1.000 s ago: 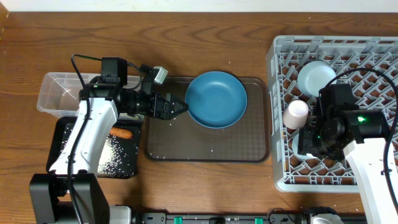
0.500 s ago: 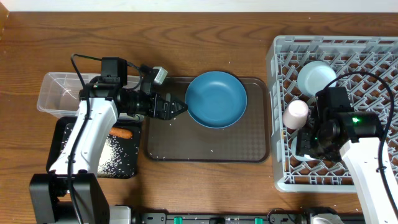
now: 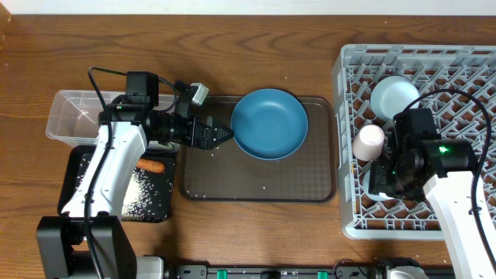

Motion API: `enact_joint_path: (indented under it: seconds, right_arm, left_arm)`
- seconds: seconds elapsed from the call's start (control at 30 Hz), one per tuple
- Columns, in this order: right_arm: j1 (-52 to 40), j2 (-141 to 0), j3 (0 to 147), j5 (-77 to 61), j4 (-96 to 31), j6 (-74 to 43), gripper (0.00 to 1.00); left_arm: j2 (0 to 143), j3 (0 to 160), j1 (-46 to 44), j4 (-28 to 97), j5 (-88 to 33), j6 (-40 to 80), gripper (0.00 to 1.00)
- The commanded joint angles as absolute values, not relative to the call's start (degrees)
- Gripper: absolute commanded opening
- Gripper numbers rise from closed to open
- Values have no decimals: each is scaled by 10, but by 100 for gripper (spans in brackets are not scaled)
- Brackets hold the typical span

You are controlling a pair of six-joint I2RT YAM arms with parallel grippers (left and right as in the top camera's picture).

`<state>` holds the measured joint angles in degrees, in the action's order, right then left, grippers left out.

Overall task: Sort waste into correct bins and load items into the dishwasher rack
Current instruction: 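Lower the light-blue cup into a rack slot with right gripper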

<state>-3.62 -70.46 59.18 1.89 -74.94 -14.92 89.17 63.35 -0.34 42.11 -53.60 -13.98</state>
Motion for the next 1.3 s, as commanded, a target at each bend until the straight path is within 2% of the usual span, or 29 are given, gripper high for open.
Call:
enact_joint_path:
  seconds: [0.0, 0.23, 0.37, 0.77, 1.1, 1.27]
  right_arm:
    - [-46, -704, 591, 19, -748, -158, 58]
    - [-46, -704, 591, 19, -749, -158, 61]
    - [-46, -704, 591, 19, -749, -158, 67]
    - [-46, -704, 591, 19, -747, -158, 70]
    - [-46, -704, 591, 19, -727, -158, 69]
    - [-46, -704, 595, -21, -680, -150, 59]
  left_arm:
    - [891, 631, -3, 421, -533, -150, 100]
    - [891, 631, -3, 421, -533, -150, 100]
    - [891, 631, -3, 421, -533, -150, 100]
    - [891, 631, -3, 421, -533, -150, 100]
    - [891, 631, -3, 417, -532, -150, 100]
    - [891, 631, -3, 403, -502, -150, 100]
